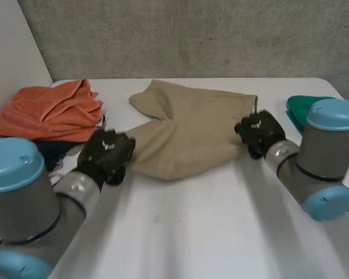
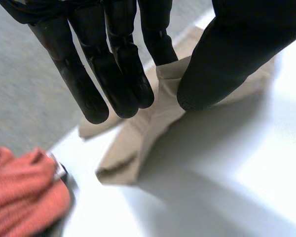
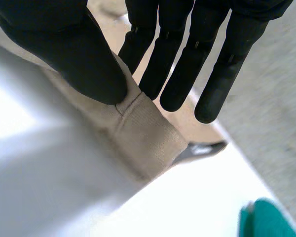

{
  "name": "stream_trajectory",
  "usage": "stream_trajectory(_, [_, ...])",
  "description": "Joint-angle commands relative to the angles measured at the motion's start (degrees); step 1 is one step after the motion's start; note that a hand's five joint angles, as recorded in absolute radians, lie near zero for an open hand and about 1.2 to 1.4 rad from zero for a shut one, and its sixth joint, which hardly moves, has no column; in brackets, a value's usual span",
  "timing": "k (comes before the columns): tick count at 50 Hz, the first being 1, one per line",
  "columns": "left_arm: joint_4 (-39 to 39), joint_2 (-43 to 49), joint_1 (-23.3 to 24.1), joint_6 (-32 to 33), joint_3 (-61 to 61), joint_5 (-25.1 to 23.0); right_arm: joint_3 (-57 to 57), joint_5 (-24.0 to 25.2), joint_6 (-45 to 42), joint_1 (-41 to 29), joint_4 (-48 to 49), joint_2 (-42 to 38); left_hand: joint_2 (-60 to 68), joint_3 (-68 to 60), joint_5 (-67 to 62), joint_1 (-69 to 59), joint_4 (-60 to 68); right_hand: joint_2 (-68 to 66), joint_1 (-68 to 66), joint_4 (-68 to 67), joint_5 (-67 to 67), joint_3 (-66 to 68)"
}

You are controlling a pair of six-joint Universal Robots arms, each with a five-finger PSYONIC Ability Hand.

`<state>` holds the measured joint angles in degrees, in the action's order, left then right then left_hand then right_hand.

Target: Fold the laundry.

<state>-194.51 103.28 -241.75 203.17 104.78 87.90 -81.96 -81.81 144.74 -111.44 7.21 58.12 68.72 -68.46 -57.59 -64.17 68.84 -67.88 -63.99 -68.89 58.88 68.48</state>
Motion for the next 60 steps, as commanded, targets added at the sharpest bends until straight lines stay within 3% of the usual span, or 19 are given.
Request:
stream_trajectory(1, [20.96,-11.33,1.01,8.36,4.29,-0.10,-8.12,-0.98,-10.52,-0.18,-22.47,11.92,11.28,-11.54,-12.41,-15.83,11.16,-12.12,-16.01,-11.11,11.12,11.52])
stream_trajectory(6, [40.41,-14.59,4.61,12.07,4.65,-2.38,-16.63,-1.86,-20.44,0.17,-38.20,19.38,11.28,-11.54,-12.41,-15.83,11.16,-12.12,-16.01,-11.11,11.12,11.52])
stream_trajectory(8, [47.17,-14.69,7.50,12.69,3.86,-4.48,-17.70,-1.86,-21.34,0.08,-38.06,20.62,11.28,-11.54,-12.41,-15.83,11.16,-12.12,-16.01,-11.11,11.12,11.52])
stream_trajectory(10, [47.12,-14.42,8.48,12.86,3.16,-5.29,-18.76,-1.86,-21.70,0.08,-36.39,21.59,11.28,-11.54,-12.41,-15.83,11.16,-12.12,-16.01,-11.11,11.12,11.52])
stream_trajectory(15, [37.12,-11.88,8.05,12.87,-0.36,-5.11,-18.76,-1.69,-21.43,-0.01,-32.96,21.60,11.28,-11.54,-12.41,-15.83,11.16,-12.12,-16.01,-11.11,11.12,11.52])
stream_trajectory(17, [29.30,-7.67,7.43,12.87,-2.46,-4.50,-17.97,-1.77,-21.08,-0.01,-30.60,21.25,11.28,-11.54,-12.41,-15.83,11.16,-12.12,-16.01,-11.11,11.12,11.52])
stream_trajectory(24, [13.48,3.04,2.25,12.86,-11.06,-2.82,-15.34,-3.09,-15.29,-0.10,-21.37,16.77,11.28,-11.54,-12.41,-15.83,11.16,-12.12,-16.01,-11.11,11.12,11.52])
stream_trajectory(31, [3.37,17.45,1.36,11.81,-27.65,-2.30,-9.63,-5.55,-10.98,-0.27,-6.08,11.85,11.28,-11.54,-12.41,-15.83,11.16,-12.12,-16.01,-11.11,11.12,11.52])
stream_trajectory(36, [-3.15,26.61,0.93,11.02,-40.60,-1.77,-2.87,-11.08,-11.41,-0.27,7.88,4.22,11.28,-11.54,-12.41,-15.83,11.16,-12.12,-16.01,-11.11,11.12,11.52])
stream_trajectory(40, [-8.51,34.25,-0.39,11.02,-49.65,-2.30,2.57,-11.97,-12.11,-0.53,14.48,-1.84,11.28,-11.54,-12.41,-15.83,11.16,-12.12,-16.01,-11.11,11.12,11.52])
stream_trajectory(44, [-13.52,41.81,-0.48,11.28,-57.82,-3.00,8.63,-12.14,-14.13,-0.62,18.71,-9.14,11.28,-11.54,-12.41,-15.83,11.16,-12.12,-16.01,-11.11,11.12,11.52])
stream_trajectory(51, [-14.32,51.32,0.13,11.11,-69.36,-3.79,19.28,-13.72,-16.34,-0.80,22.41,-20.22,11.28,-11.54,-12.41,-15.83,11.16,-12.12,-16.01,-11.11,11.12,11.52])
stream_trajectory(52, [-14.49,51.41,0.22,11.02,-69.27,-3.97,20.17,-14.51,-16.34,-0.80,22.67,-20.85,11.28,-11.54,-12.41,-15.83,11.16,2.81,-1.08,3.82,-3.81,-3.41])
stream_trajectory(53, [-14.58,51.41,0.31,11.02,-69.10,-4.06,20.96,-15.21,-16.25,-0.80,22.76,-21.20,-5.85,5.59,4.72,1.30,-5.97,27.77,23.88,28.78,-28.77,-28.37])
stream_trajectory(54, [-14.58,51.41,0.92,11.02,-68.48,-4.14,21.31,-15.92,-15.99,-0.89,22.68,-21.47,-48.98,48.72,47.85,44.44,-49.10,53.17,49.28,54.18,-54.17,-53.77])
stream_trajectory(55, [-14.67,51.41,1.36,11.02,-67.96,-4.15,21.23,-16.45,-15.55,-0.97,22.50,-21.12,-58.72,58.46,57.59,54.17,-58.84,57.88,53.99,58.89,-58.88,-58.48])
stream_trajectory(60, [-15.99,49.31,2.77,10.32,-62.86,-3.62,16.93,-15.84,-7.65,-0.36,21.28,-14.37,-58.72,58.46,57.59,54.17,-58.84,57.88,53.99,58.89,-58.88,-58.48])
